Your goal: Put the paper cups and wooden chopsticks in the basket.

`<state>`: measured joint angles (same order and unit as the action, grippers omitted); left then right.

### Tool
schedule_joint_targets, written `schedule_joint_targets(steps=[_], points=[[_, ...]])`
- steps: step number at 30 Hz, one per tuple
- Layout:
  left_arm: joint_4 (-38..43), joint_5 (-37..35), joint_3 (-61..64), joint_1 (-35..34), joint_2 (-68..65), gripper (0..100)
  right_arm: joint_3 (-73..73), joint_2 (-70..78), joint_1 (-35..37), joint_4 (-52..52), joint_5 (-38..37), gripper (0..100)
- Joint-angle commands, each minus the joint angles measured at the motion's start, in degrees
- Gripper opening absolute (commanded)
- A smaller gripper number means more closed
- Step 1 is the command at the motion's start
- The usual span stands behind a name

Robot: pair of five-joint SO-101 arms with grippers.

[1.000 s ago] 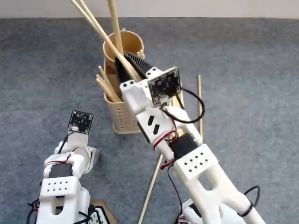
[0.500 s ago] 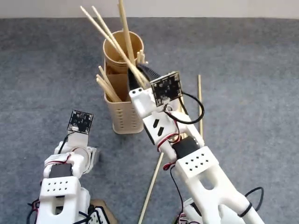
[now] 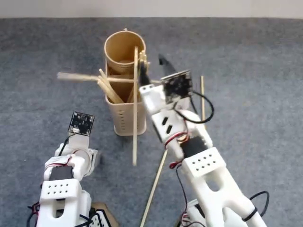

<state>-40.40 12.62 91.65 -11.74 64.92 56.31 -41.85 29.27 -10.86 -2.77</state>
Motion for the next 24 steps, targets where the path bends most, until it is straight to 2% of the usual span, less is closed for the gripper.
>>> schedule_joint_targets(steps=[1, 7, 13, 16, 20, 24], points=[[0.7, 0.88, 0.04, 0.84, 0.4, 26, -0.84, -2.24, -7.08, 0.13, -0.79, 16.9], [0.7, 0.88, 0.04, 0.84, 0.4, 26, -4.18, -3.74, -14.2, 15.08, -0.88, 16.9], [0.7, 0.88, 0.04, 0.84, 0.4, 26, -4.62, -3.12, -17.89, 27.56, -0.88, 16.9], [0.7, 0.88, 0.04, 0.84, 0.4, 26, -3.21, 1.19, -18.86, 29.58, -1.49, 16.9], [0.7, 0.88, 0.04, 0.84, 0.4, 26, -3.65, 12.53, -18.59, 30.11, -8.35, 16.9], [0.62, 0.88, 0.04, 0.84, 0.4, 26, -9.45, 26.86, -20.18, 30.64, -8.53, 16.9]])
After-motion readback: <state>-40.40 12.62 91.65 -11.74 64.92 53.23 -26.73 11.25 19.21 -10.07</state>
